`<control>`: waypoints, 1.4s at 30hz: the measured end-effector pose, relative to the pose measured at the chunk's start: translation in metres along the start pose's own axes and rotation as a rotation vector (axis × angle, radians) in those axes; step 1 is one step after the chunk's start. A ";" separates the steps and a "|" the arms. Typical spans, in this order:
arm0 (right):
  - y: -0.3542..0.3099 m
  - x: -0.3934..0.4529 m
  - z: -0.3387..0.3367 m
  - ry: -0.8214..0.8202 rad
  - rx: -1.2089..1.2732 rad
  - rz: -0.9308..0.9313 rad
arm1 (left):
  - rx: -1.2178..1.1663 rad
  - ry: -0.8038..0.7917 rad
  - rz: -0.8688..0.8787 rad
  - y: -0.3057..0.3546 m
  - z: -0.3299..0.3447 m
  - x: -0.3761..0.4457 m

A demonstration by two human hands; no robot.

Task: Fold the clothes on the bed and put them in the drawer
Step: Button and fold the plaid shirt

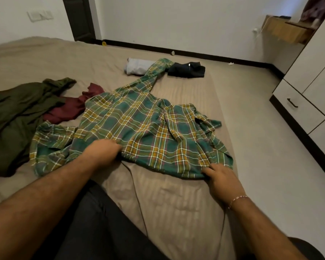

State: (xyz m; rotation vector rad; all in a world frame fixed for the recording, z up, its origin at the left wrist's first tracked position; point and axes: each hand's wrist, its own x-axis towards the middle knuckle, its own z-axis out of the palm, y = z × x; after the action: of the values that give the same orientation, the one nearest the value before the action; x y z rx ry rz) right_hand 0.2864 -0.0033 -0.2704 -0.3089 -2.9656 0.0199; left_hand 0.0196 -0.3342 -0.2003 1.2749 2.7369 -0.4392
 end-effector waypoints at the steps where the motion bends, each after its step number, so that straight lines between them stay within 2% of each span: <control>1: -0.004 0.007 -0.011 -0.093 -0.027 0.041 | -0.017 -0.025 0.013 0.000 -0.003 -0.002; 3: -0.011 0.022 -0.035 -0.357 -0.075 0.122 | -0.015 -0.131 0.044 0.000 -0.010 -0.009; 6: -0.028 0.020 -0.064 -0.753 -0.085 0.138 | 0.008 -0.387 0.138 0.011 -0.005 -0.023; 8: -0.029 0.007 -0.080 -0.925 0.010 0.137 | -0.043 -0.518 0.187 0.020 -0.003 -0.030; 10: -0.021 -0.005 -0.093 -1.002 0.249 0.196 | -0.118 -0.532 0.179 0.023 -0.008 -0.030; 11: -0.015 -0.008 -0.097 -0.977 0.411 0.231 | -0.144 -0.486 0.176 0.024 -0.013 -0.024; 12: -0.009 -0.008 -0.097 -0.869 0.572 0.253 | -0.163 -0.403 0.180 0.026 -0.019 -0.016; 14: 0.001 -0.005 -0.083 -0.417 0.734 0.341 | -0.229 -0.184 0.203 0.036 -0.034 0.009; 16: 0.004 0.000 -0.063 0.040 0.633 0.505 | -0.360 0.008 0.201 0.061 -0.050 0.038; 17: 0.007 0.004 -0.053 0.146 0.521 0.556 | -0.422 0.083 0.197 0.078 -0.060 0.053; 18: 0.008 0.005 -0.045 0.165 0.410 0.588 | -0.474 0.147 0.190 0.097 -0.067 0.070; 20: 0.015 0.008 -0.033 0.068 0.282 0.621 | -0.526 0.247 0.188 0.137 -0.084 0.104; 23: 0.024 0.010 -0.023 -0.037 0.316 0.641 | -0.521 0.312 0.150 0.188 -0.097 0.150; 25: 0.030 0.013 -0.018 -0.026 0.380 0.630 | -0.522 0.293 0.079 0.213 -0.101 0.178; 28: 0.041 0.021 -0.017 -0.006 0.473 0.650 | -0.581 0.185 -0.092 0.235 -0.098 0.211; 31: 0.052 0.026 -0.013 -0.074 0.434 0.631 | -0.531 0.082 -0.170 0.246 -0.093 0.236; 33: 0.055 0.029 -0.014 -0.080 0.440 0.639 | -0.522 0.094 -0.227 0.244 -0.091 0.244; 35: 0.062 0.029 -0.015 -0.040 0.444 0.680 | -0.536 0.179 -0.274 0.247 -0.091 0.253; 39: 0.069 0.030 -0.019 -0.009 0.504 0.769 | -0.622 0.373 -0.221 0.273 -0.113 0.257; 42: 0.078 0.025 -0.021 -0.067 0.554 0.874 | -0.720 0.371 -0.104 0.313 -0.137 0.261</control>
State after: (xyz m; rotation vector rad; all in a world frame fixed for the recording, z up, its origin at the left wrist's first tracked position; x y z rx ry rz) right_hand 0.2813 0.0787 -0.2478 -1.4581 -2.4753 0.9211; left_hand 0.0946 0.0891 -0.1909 1.0801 2.8004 0.7913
